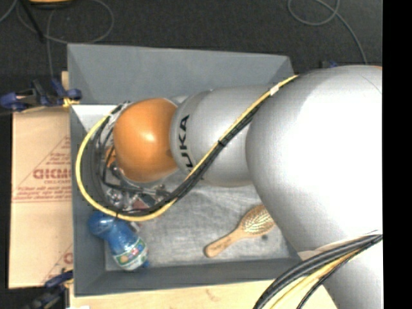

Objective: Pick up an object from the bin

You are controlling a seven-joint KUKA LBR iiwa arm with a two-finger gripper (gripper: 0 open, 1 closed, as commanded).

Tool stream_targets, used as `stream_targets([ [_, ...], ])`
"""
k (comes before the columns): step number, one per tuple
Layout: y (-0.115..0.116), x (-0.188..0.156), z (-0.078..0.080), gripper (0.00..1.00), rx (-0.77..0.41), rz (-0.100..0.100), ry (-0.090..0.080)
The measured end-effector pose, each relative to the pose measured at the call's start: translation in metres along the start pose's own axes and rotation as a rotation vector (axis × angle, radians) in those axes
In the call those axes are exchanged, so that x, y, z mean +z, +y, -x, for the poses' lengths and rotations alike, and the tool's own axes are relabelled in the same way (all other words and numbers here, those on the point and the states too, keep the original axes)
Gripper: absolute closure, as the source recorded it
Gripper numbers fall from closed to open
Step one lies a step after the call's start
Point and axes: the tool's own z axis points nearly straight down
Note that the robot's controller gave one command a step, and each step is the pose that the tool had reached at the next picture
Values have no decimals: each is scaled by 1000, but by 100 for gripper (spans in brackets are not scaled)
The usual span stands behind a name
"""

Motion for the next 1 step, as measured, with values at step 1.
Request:
stream_targets([
  [1,0,0,0,100,1,0,0],
])
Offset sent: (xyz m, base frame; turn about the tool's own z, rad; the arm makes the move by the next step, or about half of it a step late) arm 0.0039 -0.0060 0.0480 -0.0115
